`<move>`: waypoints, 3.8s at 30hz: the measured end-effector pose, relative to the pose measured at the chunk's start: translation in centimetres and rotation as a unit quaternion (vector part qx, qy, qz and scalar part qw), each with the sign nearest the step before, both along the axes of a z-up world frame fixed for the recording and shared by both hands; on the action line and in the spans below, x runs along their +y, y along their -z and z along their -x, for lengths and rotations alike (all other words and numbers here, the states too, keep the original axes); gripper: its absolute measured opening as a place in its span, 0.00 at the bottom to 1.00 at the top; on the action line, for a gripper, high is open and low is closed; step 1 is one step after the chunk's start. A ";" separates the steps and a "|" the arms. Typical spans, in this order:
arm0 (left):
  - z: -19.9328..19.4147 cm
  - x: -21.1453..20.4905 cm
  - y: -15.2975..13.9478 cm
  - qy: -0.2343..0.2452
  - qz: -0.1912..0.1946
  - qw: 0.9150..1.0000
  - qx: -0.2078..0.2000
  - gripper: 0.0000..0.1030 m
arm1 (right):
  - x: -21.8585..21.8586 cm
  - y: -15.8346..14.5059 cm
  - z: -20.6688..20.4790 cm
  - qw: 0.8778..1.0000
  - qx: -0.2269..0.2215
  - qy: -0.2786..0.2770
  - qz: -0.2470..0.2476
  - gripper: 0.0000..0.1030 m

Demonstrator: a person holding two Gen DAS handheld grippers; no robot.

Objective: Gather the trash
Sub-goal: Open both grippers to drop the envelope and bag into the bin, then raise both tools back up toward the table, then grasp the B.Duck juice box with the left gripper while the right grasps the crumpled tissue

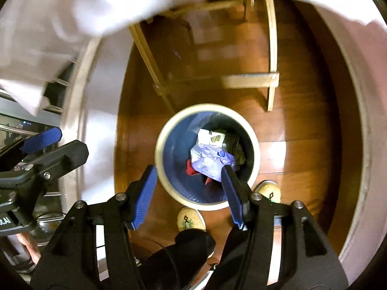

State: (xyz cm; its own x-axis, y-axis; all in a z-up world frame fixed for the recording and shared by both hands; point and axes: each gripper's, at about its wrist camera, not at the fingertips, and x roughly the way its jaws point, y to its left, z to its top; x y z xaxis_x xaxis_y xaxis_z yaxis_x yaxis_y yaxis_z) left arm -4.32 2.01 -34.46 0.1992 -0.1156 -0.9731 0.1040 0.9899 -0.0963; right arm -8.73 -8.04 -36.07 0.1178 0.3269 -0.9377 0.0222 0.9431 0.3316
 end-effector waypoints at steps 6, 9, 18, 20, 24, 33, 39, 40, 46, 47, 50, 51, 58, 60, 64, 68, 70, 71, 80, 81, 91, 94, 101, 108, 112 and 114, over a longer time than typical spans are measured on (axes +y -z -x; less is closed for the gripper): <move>0.5 0.4 -10.9 0.015 0.016 0.999 -0.038 0.82 | -0.8 -10.0 0.3 0.999 -0.030 0.019 0.000 0.51; 0.7 0.8 -16.1 0.023 0.025 0.997 -0.063 0.82 | -1.1 -14.8 0.4 0.998 -0.049 0.031 -0.004 0.51; 0.5 2.8 -27.6 0.037 0.037 0.990 -0.127 0.83 | -1.3 -27.6 -0.8 0.992 -0.111 0.056 0.001 0.56; 0.0 3.3 -29.1 0.033 0.043 0.989 -0.137 0.83 | -1.6 -29.8 -1.4 0.990 -0.123 0.062 0.005 0.56; -1.7 4.0 -31.6 0.027 0.055 0.987 -0.146 0.83 | -2.0 -33.1 -2.6 0.986 -0.146 0.078 0.016 0.57; -7.2 2.7 -34.1 0.008 0.069 0.984 -0.165 0.83 | -6.4 -36.8 -8.8 0.976 -0.179 0.122 0.021 0.65; -13.4 0.7 -33.0 -0.026 0.056 0.986 -0.155 0.82 | -11.0 -35.5 -17.5 0.975 -0.175 0.140 0.016 0.66; -14.7 0.2 -32.7 -0.029 0.054 0.987 -0.150 0.82 | -12.0 -34.9 -19.3 0.975 -0.169 0.143 0.010 0.66; -23.3 -3.4 -30.2 -0.060 0.055 0.989 -0.119 0.82 | -17.8 -29.4 -29.4 0.978 -0.117 0.170 -0.024 0.66; -24.5 -3.9 -29.8 -0.065 0.060 0.989 -0.116 0.82 | -18.3 -28.5 -30.3 0.978 -0.111 0.172 -0.029 0.66; -28.7 -5.7 -28.9 -0.086 0.072 0.988 -0.109 0.82 | -19.8 -25.6 -34.0 0.980 -0.084 0.173 -0.044 0.66; -29.7 -6.2 -28.7 -0.091 0.073 0.987 -0.107 0.82 | -20.0 -24.6 -34.9 0.982 -0.076 0.169 -0.049 0.66; -35.8 -9.2 -26.8 -0.109 0.077 0.986 -0.097 0.82 | -18.8 -20.4 -38.4 0.991 -0.046 0.106 -0.060 0.58; -37.5 -9.8 -25.9 -0.120 0.082 0.985 -0.089 0.82 | -18.3 -20.3 -38.3 0.993 -0.057 0.088 -0.060 0.35; -39.4 -10.0 -24.2 -0.142 0.102 0.982 -0.077 0.82 | -18.3 -20.3 -38.8 0.995 -0.060 0.058 -0.064 0.26; -41.6 -10.2 -22.5 -0.171 0.126 0.975 -0.070 0.82 | -19.1 -21.5 -39.6 0.995 -0.084 0.046 -0.037 0.24; -42.7 -10.4 -21.5 -0.183 0.135 0.972 -0.065 0.82 | -19.5 -22.2 -40.4 0.994 -0.098 0.042 -0.018 0.24; -43.1 -10.5 -21.2 -0.187 0.136 0.971 -0.063 0.82 | -19.7 -22.5 -40.9 0.994 -0.104 0.039 -0.010 0.24; -46.6 -12.1 -18.7 -0.202 0.121 0.970 -0.063 0.82 | -18.9 -22.1 -46.2 0.992 -0.120 0.001 0.030 0.24; -46.8 -12.0 -18.5 -0.205 0.121 0.969 -0.062 0.80 | -18.7 -22.1 -46.6 0.992 -0.123 -0.005 0.033 0.23; -49.7 -12.8 -16.2 -0.234 0.144 0.959 -0.070 0.69 | -14.9 -22.2 -47.8 0.984 -0.147 -0.096 0.041 0.22; -50.4 -12.8 -15.8 -0.243 0.155 0.955 -0.070 0.69 | -14.4 -22.1 -47.2 0.983 -0.144 -0.109 0.032 0.22; -50.7 -13.8 -16.0 -0.241 0.149 0.955 -0.084 0.65 | -14.0 -22.1 -45.5 0.983 -0.140 -0.120 0.018 0.21; -48.6 -15.2 -17.7 -0.193 0.131 0.969 -0.086 0.61 | -14.6 -22.0 -43.4 0.986 -0.128 -0.106 0.009 0.21; -46.3 -15.5 -18.4 -0.169 0.125 0.975 -0.078 0.61 | -15.0 -22.0 -41.6 0.988 -0.119 -0.097 0.003 0.21; -44.9 -15.5 -18.7 -0.157 0.122 0.977 -0.074 0.61 | -15.1 -22.0 -40.4 0.989 -0.114 -0.093 0.000 0.21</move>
